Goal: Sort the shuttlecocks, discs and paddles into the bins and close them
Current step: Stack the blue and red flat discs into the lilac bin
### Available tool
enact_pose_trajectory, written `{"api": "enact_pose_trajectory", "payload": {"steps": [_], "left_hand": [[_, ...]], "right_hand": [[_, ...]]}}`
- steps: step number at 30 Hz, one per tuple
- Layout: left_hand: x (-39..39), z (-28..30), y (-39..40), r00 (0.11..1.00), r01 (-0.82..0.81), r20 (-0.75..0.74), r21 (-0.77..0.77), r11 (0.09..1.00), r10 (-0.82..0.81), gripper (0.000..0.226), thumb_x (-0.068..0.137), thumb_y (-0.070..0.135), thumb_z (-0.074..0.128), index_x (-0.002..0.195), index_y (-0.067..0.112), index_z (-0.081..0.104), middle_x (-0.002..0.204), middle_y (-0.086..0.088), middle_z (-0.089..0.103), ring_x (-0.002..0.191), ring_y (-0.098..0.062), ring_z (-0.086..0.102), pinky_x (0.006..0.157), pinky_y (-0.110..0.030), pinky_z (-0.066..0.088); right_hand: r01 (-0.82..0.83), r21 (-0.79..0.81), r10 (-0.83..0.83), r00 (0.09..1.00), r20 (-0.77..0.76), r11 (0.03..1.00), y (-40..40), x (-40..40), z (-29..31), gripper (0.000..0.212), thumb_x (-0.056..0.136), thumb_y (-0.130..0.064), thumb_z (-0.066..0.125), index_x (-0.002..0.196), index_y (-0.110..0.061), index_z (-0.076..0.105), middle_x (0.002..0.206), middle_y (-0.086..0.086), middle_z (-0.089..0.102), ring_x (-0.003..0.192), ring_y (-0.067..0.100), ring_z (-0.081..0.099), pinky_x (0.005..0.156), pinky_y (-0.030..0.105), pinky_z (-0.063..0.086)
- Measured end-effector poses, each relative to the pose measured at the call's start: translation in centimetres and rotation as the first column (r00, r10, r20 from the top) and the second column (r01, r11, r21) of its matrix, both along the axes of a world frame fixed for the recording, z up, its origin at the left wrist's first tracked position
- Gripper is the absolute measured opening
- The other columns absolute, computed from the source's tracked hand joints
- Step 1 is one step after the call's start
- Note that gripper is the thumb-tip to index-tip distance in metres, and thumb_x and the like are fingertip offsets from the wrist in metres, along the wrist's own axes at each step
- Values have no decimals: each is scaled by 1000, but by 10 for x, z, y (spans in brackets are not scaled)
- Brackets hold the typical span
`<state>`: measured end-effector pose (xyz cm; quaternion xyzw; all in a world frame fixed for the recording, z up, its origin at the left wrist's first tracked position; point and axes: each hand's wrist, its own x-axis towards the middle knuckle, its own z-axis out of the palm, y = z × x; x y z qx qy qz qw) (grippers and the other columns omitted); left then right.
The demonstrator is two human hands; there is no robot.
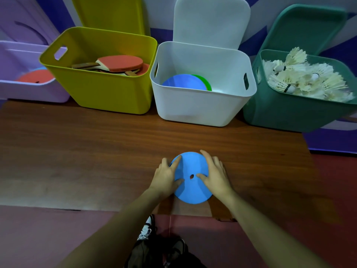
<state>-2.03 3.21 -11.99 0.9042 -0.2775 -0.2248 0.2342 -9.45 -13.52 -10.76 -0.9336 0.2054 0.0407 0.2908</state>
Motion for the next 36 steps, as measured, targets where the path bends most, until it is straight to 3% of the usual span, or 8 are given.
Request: {"api": "enact_pose_trajectory", "payload": {"steps": [6, 12, 18, 24, 29, 32, 36], "left_hand": [[-12, 13, 12, 996, -88, 2, -83, 993, 88, 76, 90, 28, 58, 150, 27, 11, 119, -7, 27, 109, -25, 38, 99, -35, 36], [-1, 29, 43, 979, -193, 23, -192, 962, 201, 79, 88, 22, 60, 149, 31, 10, 114, -1, 23, 103, -25, 41, 96, -41, 43], [45, 75, 102, 925, -259, 213, -249, 933, 314, 78, 87, 19, 62, 149, 29, 15, 116, -6, 28, 98, -29, 44, 91, -43, 43], [119, 112, 166, 867, -262, 327, -342, 902, 376, 80, 84, 16, 65, 148, 24, 19, 116, -13, 31, 100, -34, 43, 87, -49, 44], [213, 140, 221, 816, -273, 380, -409, 871, 435, 78, 72, 30, 53, 145, 16, 31, 114, -21, 36, 101, -41, 45, 88, -51, 45], [277, 150, 257, 792, -248, 436, -412, 877, 429, 76, 72, 44, 43, 142, 13, 38, 112, -24, 40, 97, -42, 47, 85, -50, 46], [356, 163, 302, 737, -230, 528, -390, 892, 421, 69, 75, 44, 43, 134, 8, 49, 101, -27, 46, 87, -43, 52, 74, -47, 48]], "right_hand": [[-74, -4, 75, 993, 89, 997, 10, -5, 13, 70, 87, -19, 63, 146, -27, 26, 118, -1, 37, 113, 13, 36, 90, 22, 40], [-172, -43, 177, 965, 192, 984, 35, 20, 40, 67, 86, -17, 64, 144, -24, 31, 116, 0, 39, 112, 14, 39, 87, 29, 47], [-318, -71, 322, 883, 341, 946, 86, 83, 82, 65, 85, -16, 66, 142, -22, 35, 111, 3, 39, 107, 18, 42, 87, 32, 46], [-370, -100, 373, 810, 453, 924, 149, 170, 122, 65, 84, -16, 67, 141, -19, 36, 110, -1, 37, 108, 17, 44, 91, 27, 41], [-356, -79, 341, 774, 533, 931, 211, 264, 150, 66, 76, -6, 71, 136, -12, 43, 112, 9, 42, 109, 25, 45, 96, 22, 31], [-330, -71, 312, 770, 556, 941, 249, 325, 162, 67, 73, -3, 72, 134, -9, 46, 108, 11, 44, 104, 27, 48, 94, 15, 27], [-295, -48, 272, 790, 550, 954, 300, 397, 174, 65, 75, -6, 72, 134, -12, 46, 111, 10, 45, 105, 24, 49, 92, 16, 30]]}}
